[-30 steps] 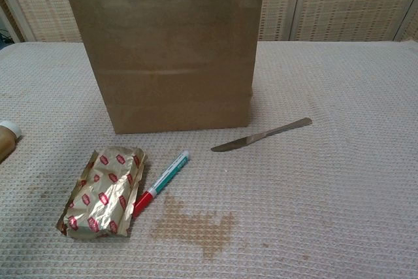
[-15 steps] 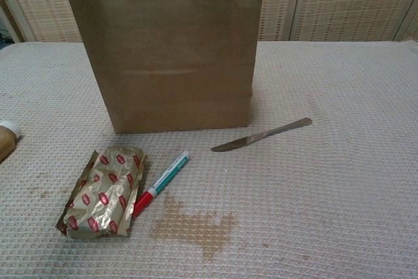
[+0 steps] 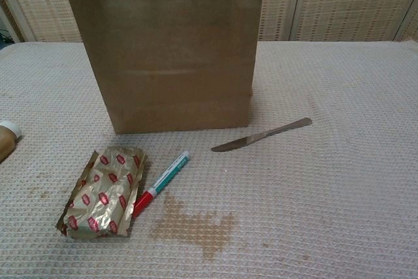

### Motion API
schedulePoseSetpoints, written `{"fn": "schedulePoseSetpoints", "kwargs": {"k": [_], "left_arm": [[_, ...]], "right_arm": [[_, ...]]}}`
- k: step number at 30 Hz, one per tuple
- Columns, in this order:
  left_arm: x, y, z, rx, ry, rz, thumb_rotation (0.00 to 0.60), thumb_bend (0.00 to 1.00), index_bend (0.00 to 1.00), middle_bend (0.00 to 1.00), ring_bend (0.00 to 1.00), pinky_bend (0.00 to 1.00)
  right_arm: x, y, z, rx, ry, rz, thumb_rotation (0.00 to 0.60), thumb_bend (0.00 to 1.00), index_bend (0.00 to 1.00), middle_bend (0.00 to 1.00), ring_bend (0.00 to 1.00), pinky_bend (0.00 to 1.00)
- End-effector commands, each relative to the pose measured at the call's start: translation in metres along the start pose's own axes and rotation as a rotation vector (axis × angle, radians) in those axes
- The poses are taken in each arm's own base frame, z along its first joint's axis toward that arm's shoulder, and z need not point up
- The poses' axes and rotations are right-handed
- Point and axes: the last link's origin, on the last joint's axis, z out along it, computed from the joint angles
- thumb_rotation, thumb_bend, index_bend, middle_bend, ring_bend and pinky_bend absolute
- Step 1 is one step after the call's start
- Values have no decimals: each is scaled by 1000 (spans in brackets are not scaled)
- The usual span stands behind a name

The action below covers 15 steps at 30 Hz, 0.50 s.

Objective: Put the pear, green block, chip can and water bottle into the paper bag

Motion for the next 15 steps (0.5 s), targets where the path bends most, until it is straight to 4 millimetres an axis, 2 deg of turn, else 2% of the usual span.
{"fn": "schedulePoseSetpoints", "kwargs": {"k": [1, 7, 15], "left_arm": [[2, 1, 0, -1, -6, 10, 600, 400, 0, 0, 0, 162], [2, 1, -1, 30, -81, 60, 600, 319, 0, 0, 0, 111], [0, 5, 0, 58, -187, 65, 600, 319, 0, 0, 0, 108]], "right_arm": [[-1, 0, 0, 2, -2, -4, 600, 85, 11, 151, 67, 187], [0, 0, -1, 5, 4, -9, 600, 86, 11, 151, 67, 184], [0, 0, -1, 3, 1, -11, 600, 85, 11, 151, 66, 179]]}}
